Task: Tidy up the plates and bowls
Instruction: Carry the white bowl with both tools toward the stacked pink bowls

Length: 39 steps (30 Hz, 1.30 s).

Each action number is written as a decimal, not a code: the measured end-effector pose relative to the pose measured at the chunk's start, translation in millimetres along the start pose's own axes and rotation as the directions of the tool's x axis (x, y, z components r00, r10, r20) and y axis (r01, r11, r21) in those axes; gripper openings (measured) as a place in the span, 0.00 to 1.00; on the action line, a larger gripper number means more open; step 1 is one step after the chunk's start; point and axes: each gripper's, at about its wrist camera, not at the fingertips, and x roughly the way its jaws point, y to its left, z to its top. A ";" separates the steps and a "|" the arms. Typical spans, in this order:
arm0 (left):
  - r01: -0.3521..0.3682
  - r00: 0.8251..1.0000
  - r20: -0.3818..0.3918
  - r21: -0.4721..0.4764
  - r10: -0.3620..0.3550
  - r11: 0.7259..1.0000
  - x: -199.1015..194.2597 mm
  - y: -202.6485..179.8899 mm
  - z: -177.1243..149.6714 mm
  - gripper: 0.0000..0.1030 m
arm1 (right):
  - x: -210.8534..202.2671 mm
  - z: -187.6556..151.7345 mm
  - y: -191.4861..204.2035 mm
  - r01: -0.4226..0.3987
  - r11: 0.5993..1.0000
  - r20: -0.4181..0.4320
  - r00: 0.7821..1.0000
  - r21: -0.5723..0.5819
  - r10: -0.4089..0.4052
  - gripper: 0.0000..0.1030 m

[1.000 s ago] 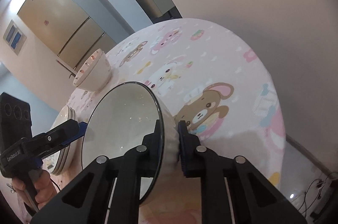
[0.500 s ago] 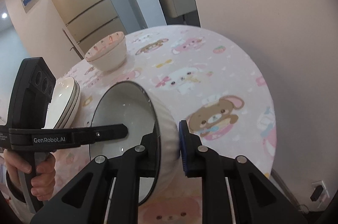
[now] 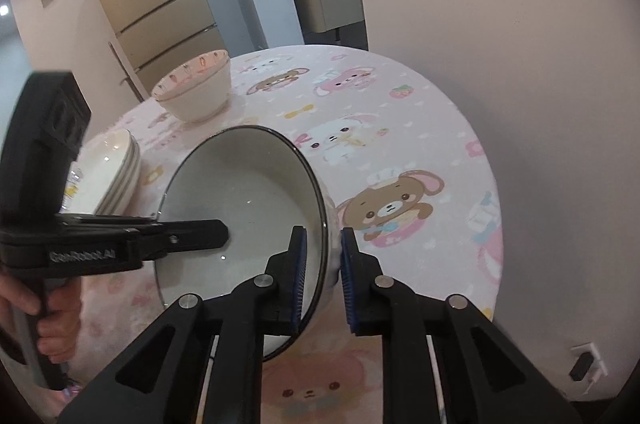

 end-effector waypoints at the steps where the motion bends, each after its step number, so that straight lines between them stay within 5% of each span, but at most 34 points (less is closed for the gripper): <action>1: 0.007 1.000 -0.008 -0.004 -0.007 1.000 1.2 1.4 0.6 0.11 | 0.4 -0.3 0.6 0.003 1.000 0.005 1.000 0.002 -0.003 0.14; 8: -0.083 0.996 -0.011 0.048 0.084 0.995 2.9 -9.8 -0.5 0.11 | 0.7 2.8 2.9 0.019 1.000 0.026 0.999 0.020 -0.019 0.12; 14: -0.061 0.998 -0.002 0.007 0.061 0.998 -13.0 -0.1 5.9 0.11 | -3.1 14.9 9.0 -0.033 0.999 0.046 0.998 0.013 0.032 0.11; 24: -0.055 0.991 0.124 -0.036 0.059 0.998 -75.6 10.9 16.8 0.11 | -19.0 52.8 48.9 -0.063 0.995 0.130 0.989 -0.072 0.072 0.10; 34: -0.076 0.967 0.232 -0.115 0.101 0.990 -122.1 34.2 23.9 0.11 | -10.6 92.3 91.2 -0.140 0.980 0.162 0.973 -0.143 0.163 0.11; 39: -0.123 0.938 0.303 -0.155 0.165 0.980 -153.7 48.6 25.3 0.11 | -4.6 115.5 120.7 -0.205 0.957 0.175 0.954 -0.205 0.242 0.11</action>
